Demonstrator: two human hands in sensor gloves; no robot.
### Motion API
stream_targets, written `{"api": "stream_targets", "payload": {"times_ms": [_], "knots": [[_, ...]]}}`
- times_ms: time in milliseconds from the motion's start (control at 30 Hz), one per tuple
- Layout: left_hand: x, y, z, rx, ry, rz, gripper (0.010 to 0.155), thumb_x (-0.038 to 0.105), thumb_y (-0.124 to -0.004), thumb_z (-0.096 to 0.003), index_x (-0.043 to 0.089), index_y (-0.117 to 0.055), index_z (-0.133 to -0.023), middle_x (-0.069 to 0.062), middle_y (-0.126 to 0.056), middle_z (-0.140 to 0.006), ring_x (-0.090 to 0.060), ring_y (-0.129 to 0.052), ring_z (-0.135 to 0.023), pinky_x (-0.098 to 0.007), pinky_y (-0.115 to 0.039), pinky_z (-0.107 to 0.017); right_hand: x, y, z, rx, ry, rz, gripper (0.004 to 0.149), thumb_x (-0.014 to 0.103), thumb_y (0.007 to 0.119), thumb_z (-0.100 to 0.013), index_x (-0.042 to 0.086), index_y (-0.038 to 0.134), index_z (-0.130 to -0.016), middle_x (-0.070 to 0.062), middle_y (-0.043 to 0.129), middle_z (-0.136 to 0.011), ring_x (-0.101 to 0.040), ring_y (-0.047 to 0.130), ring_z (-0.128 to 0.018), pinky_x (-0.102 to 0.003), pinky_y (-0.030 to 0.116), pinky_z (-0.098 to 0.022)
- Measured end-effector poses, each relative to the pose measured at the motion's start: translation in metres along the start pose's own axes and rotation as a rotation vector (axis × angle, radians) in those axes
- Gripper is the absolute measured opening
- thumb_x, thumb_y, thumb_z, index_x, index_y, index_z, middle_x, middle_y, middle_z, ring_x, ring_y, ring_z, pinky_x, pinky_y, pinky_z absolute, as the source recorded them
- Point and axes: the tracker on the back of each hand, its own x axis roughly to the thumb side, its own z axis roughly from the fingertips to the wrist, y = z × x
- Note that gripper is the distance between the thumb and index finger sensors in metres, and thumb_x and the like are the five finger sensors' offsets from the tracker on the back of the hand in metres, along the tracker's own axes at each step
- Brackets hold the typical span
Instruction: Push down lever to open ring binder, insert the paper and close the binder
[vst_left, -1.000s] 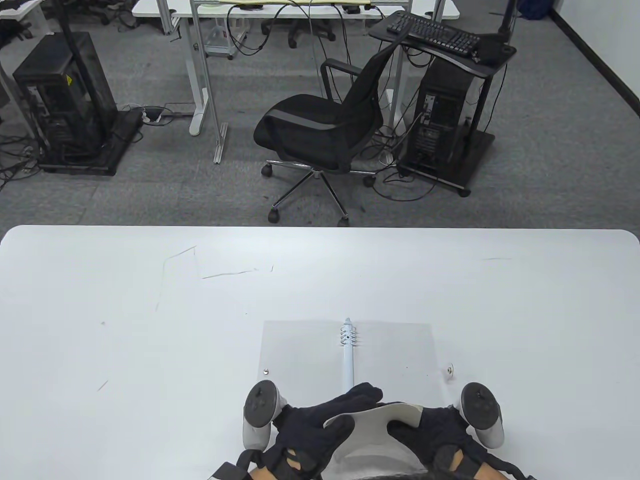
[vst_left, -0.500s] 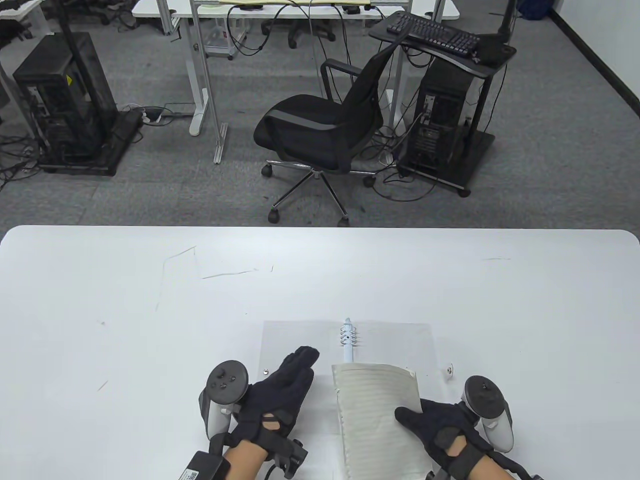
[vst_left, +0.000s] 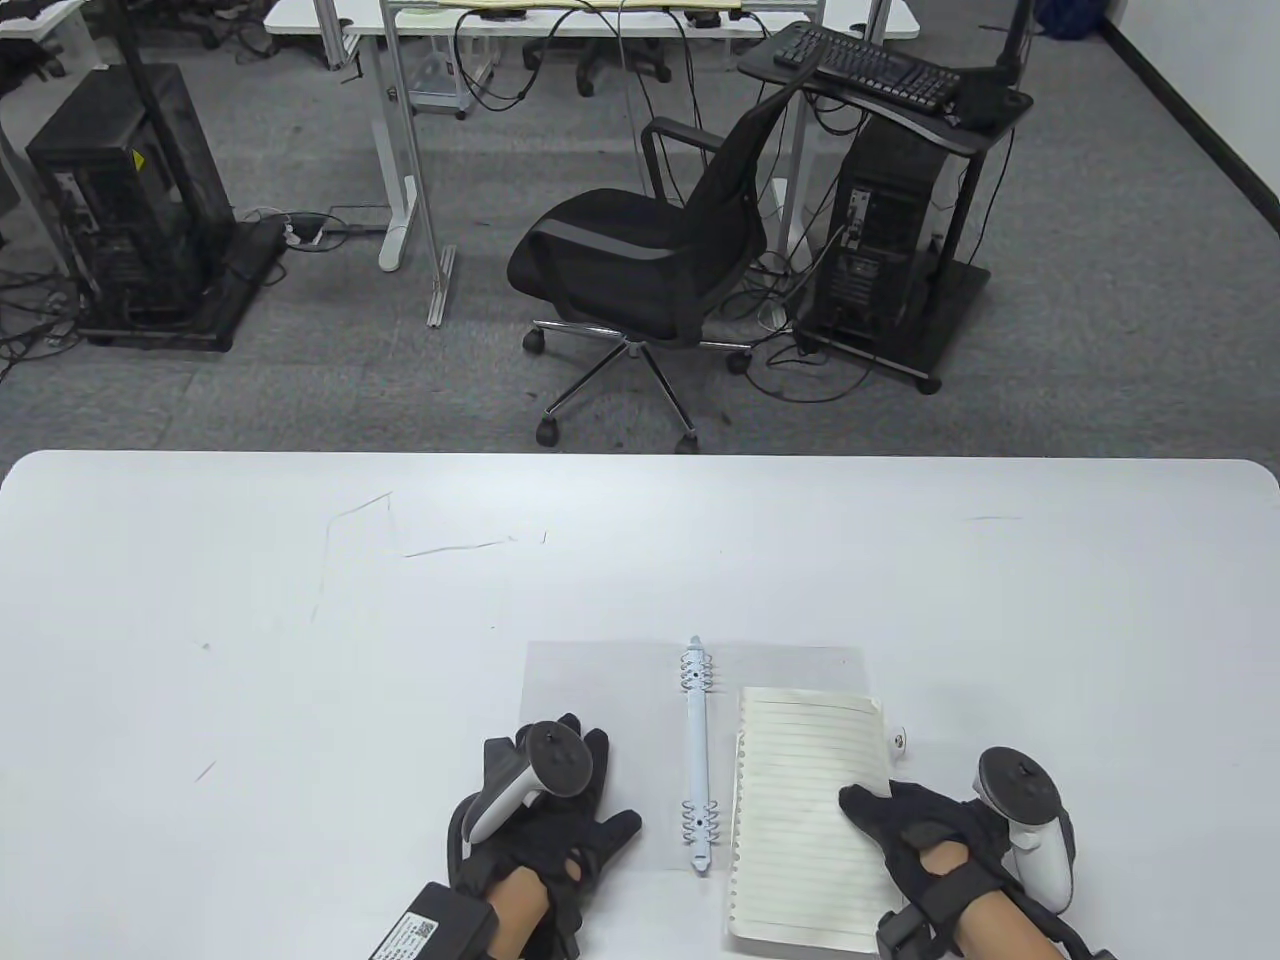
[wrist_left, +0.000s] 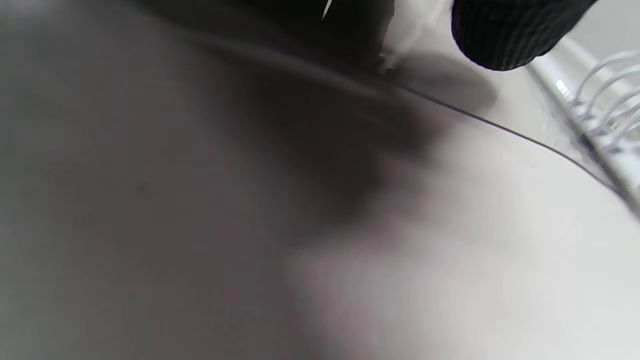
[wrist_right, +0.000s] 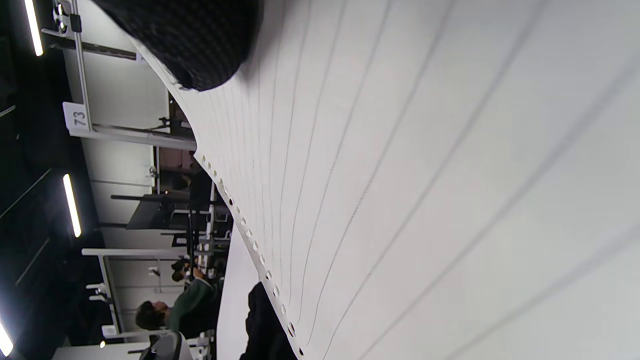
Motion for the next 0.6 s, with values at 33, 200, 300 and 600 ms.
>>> {"api": "stream_targets", "payload": {"times_ms": [33,200,300,600], "knots": [[0.001,0.000,0.000,0.005,0.003,-0.004,0.083,0.069,-0.064,-0.0457,0.046,-0.006,-0.101,0.018,0.017,-0.107,-0.020,0.026,-0.094,-0.053,0.005,-0.065,0.004,0.000,0.000,-0.004,0.014,0.006,0.048,0.036,0.079,-0.050,0.008,0.084,-0.089,-0.010,0.107,-0.072,-0.031,0.115,-0.043,-0.041,0.098,-0.026],[0.001,0.000,0.000,0.013,0.017,-0.009,0.082,0.069,-0.065,-0.0453,0.048,-0.009,-0.101,0.019,0.014,-0.109,-0.020,0.025,-0.096,-0.053,0.004,-0.066,0.040,0.006,-0.013,-0.009,0.105,0.122,0.048,0.035,0.079,-0.050,0.007,0.084,-0.089,-0.011,0.107,-0.072,-0.030,0.116,-0.042,-0.040,0.099,-0.025],[0.002,0.000,0.000,0.018,0.025,-0.023,0.082,0.070,-0.064,-0.0449,0.048,-0.008,-0.101,0.019,0.014,-0.109,-0.020,0.025,-0.096,-0.054,0.003,-0.066,0.066,0.014,-0.031,-0.019,0.177,0.167,0.048,0.035,0.079,-0.050,0.007,0.084,-0.089,-0.011,0.107,-0.072,-0.030,0.116,-0.042,-0.040,0.099,-0.025],[0.002,0.001,0.000,0.013,0.040,-0.026,0.082,0.070,-0.065,-0.0451,0.048,-0.009,-0.101,0.019,0.014,-0.109,-0.021,0.024,-0.097,-0.055,0.002,-0.067,0.097,0.034,-0.076,-0.100,0.373,0.343,0.049,0.035,0.079,-0.050,0.006,0.084,-0.088,-0.011,0.107,-0.071,-0.030,0.116,-0.042,-0.039,0.099,-0.025]]}}
